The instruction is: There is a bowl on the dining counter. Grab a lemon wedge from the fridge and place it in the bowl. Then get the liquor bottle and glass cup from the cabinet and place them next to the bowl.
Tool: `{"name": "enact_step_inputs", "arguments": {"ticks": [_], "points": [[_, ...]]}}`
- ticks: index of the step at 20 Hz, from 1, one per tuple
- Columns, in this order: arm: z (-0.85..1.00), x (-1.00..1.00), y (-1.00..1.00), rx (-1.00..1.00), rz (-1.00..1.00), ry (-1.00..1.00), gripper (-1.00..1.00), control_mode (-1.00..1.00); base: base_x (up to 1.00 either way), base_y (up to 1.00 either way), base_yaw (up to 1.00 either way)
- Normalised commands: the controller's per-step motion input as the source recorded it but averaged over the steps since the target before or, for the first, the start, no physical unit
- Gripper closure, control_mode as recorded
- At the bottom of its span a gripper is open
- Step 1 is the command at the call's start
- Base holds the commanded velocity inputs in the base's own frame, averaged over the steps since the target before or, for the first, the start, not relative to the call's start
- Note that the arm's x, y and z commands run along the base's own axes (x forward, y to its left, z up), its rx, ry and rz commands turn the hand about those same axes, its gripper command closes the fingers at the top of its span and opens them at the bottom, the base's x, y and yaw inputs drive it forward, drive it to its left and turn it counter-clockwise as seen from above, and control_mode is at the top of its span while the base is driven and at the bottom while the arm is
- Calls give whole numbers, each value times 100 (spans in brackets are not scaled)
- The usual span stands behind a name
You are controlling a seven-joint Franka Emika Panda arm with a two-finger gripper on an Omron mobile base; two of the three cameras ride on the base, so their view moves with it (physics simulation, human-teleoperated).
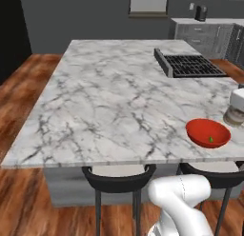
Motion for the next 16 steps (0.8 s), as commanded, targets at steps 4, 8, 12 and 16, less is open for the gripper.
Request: {"name": "enact_step_inputs", "arguments": {"ticks": [4,8,12,16], "points": [[0,0,0,0,0,0,100,100,20,66,-53],[0,0,0,0,0,0,100,100,10,75,-49],[0,0,0,0,0,0,100,100,24,85,-42],[-9,39,7,0,-7,4,100,-100,25,28,-15]]}}
